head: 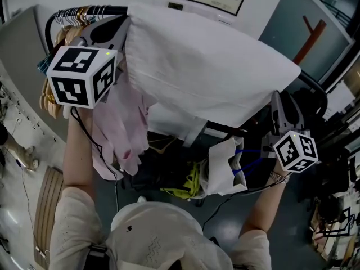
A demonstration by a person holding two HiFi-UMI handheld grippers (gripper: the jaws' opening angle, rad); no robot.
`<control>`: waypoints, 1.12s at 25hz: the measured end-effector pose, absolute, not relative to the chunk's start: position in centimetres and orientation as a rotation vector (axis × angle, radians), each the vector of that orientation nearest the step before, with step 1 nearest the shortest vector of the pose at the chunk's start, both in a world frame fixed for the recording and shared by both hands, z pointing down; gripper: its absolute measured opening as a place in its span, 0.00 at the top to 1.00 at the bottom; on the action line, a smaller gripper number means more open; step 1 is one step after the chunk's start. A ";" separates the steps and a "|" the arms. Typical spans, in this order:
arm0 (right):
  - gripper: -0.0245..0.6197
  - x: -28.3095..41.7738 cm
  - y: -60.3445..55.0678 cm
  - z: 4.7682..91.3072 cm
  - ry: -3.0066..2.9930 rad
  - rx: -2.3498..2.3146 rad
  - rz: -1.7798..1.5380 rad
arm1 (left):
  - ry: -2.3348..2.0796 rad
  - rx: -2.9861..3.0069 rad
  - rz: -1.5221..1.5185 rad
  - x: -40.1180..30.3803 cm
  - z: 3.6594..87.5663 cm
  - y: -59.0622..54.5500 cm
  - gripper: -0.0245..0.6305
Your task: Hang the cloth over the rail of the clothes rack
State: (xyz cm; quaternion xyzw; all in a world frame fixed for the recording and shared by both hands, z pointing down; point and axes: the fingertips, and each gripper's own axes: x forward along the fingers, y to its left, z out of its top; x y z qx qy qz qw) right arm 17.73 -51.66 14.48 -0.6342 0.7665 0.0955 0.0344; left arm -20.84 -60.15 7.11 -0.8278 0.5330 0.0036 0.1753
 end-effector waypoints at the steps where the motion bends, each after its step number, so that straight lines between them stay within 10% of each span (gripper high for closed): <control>1: 0.76 17.7 -51.6 14.4 2.355 -1.949 0.292 | 1.521 -2.339 0.010 -21.2 6.9 -60.3 0.94; 19: 0.74 16.1 -51.7 13.0 2.380 -1.892 0.315 | 1.605 -2.258 0.045 -23.4 7.5 -62.3 0.93; 28: 0.74 15.3 -52.8 11.6 2.350 -1.885 0.323 | 1.568 -2.326 -0.056 -22.2 9.7 -62.7 0.75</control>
